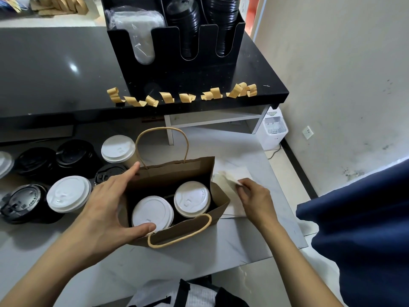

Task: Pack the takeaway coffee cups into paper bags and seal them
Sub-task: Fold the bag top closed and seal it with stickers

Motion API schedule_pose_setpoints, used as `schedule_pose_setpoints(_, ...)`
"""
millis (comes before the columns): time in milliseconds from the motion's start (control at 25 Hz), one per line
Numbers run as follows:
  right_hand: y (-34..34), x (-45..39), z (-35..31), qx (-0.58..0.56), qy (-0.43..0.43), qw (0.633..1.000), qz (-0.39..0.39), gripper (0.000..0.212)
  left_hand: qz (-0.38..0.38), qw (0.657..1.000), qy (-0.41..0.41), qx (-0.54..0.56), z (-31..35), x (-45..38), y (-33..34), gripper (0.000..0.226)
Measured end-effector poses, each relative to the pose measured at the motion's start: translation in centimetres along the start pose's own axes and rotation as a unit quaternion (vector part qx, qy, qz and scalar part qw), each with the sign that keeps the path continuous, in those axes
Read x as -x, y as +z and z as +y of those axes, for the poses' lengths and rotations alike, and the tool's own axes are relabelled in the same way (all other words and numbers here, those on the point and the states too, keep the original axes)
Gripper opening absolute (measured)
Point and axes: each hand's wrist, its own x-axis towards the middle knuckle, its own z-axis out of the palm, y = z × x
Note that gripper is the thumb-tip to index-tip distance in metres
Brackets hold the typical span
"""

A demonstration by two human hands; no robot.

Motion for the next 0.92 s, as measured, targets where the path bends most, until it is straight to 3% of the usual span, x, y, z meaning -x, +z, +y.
schedule_pose_setpoints(200, -2.4, -0.6, -4.1, -0.174, 0.055, 0.98, 0.073, 0.008, -0.005, 1.0, 0.004, -0.014, 0.1, 0.1, 0.0, 0.12)
schedule_pose_setpoints(520, -6.7, 1.1, -13.4, -0.271, -0.065, 0.953, 0.115, 0.011, -0.007, 0.999, 0.011, -0.033, 0.2, 0.1, 0.1, 0.122)
schedule_pose_setpoints(720, -6.0, 3.1, -16.7, -0.202, -0.253, 0.944, 0.061, 0.02, -0.006, 0.999, 0.015, -0.037, -0.1, 0.1, 0.2, 0.122)
schedule_pose_setpoints(920, -3.3, 2.0, -16.5, 0.0, -0.458, 0.887, -0.059, 0.017, 0.0, 0.999, 0.017, -0.038, -0.1, 0.1, 0.3, 0.123)
